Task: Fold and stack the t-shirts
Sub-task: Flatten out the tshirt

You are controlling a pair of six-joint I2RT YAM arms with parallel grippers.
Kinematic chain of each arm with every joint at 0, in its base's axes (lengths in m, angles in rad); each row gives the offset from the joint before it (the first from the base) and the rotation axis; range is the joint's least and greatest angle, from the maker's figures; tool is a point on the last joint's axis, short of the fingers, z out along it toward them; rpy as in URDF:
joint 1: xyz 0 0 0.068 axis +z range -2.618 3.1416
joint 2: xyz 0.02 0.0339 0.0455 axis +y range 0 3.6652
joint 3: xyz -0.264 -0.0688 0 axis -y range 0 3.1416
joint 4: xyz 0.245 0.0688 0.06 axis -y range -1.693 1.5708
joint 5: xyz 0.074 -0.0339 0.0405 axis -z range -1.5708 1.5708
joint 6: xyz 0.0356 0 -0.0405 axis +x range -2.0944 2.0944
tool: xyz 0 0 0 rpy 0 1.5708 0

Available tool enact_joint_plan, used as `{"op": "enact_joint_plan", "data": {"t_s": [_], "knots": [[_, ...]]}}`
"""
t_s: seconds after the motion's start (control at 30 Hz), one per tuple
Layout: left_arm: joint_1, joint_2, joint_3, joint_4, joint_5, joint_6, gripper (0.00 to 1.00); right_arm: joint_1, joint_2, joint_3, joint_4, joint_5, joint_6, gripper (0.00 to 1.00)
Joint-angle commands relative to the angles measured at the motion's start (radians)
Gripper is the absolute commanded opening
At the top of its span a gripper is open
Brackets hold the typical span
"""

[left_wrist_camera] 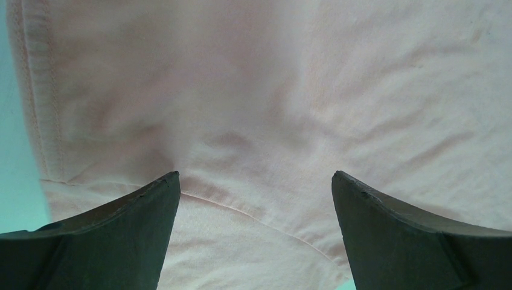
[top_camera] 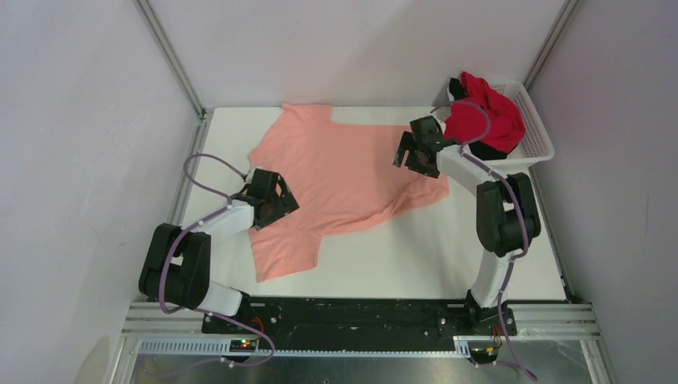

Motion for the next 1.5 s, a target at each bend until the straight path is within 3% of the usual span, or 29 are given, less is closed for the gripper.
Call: {"op": "enact_joint_plan", "data": {"t_s": [0.0,0.1,0.3,0.7,0.93,1.47], "knots": [[0.004,0.015,0.040,0.003,-0.002,0.024,1.00,-0.040,-0.128,-0.090,0.027,-0.038,-0.086,0.92],[0.004,0.022,0.043,0.003,0.003,0.027,1.00,-0.089,-0.130,-0.155,0.047,-0.197,-0.136,0.90],[0.003,0.031,0.042,0.003,-0.001,0.026,1.00,-0.131,-0.094,-0.178,0.084,-0.330,-0.191,0.81],[0.003,0.036,0.047,0.004,0.019,0.030,1.00,-0.157,-0.022,-0.178,0.112,-0.330,-0.202,0.66],[0.004,0.035,0.046,0.003,0.024,0.031,1.00,-0.161,-0.039,-0.176,0.105,-0.245,-0.208,0.66],[0.004,0.034,0.053,0.003,0.029,0.032,1.00,-0.180,0.025,-0.114,0.098,-0.408,-0.201,0.62]]}}
